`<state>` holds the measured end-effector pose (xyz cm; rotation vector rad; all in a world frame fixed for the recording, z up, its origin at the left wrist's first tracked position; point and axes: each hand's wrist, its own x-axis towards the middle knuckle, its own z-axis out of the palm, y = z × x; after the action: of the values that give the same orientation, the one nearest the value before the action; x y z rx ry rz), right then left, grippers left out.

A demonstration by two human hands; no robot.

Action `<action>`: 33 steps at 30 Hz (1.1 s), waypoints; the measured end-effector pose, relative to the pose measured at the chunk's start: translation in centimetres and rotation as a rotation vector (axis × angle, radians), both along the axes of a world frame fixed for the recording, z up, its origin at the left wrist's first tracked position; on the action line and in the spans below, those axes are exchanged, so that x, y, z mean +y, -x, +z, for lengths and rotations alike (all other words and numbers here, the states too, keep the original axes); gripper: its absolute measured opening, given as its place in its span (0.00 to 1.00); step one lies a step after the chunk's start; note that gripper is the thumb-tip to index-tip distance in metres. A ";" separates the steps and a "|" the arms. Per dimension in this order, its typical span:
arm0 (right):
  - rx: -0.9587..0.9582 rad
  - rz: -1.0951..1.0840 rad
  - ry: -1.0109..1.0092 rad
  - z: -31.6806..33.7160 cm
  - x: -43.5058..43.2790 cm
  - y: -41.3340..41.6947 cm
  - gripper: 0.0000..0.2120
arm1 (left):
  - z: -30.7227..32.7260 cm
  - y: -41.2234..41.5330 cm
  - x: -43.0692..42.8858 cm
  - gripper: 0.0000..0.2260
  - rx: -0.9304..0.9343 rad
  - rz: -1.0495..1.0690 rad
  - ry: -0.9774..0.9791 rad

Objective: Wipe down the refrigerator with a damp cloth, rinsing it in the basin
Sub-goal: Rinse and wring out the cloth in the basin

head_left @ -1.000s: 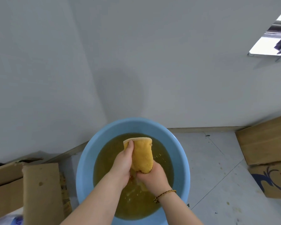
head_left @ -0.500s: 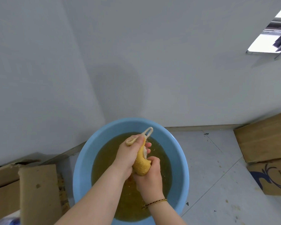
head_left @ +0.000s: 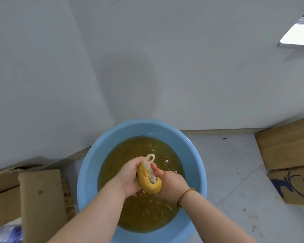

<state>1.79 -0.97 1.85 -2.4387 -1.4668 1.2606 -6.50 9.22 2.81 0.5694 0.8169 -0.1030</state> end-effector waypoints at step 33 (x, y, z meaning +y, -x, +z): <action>-0.602 -0.298 -0.217 -1.1 0.1 0.1 0.17 | 1.0 -0.9 -2.8 0.38 0.546 -0.182 -0.299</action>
<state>1.69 -0.84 0.78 -2.8650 -1.1653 0.3009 -5.62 6.38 3.82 0.9181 1.3218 -0.3160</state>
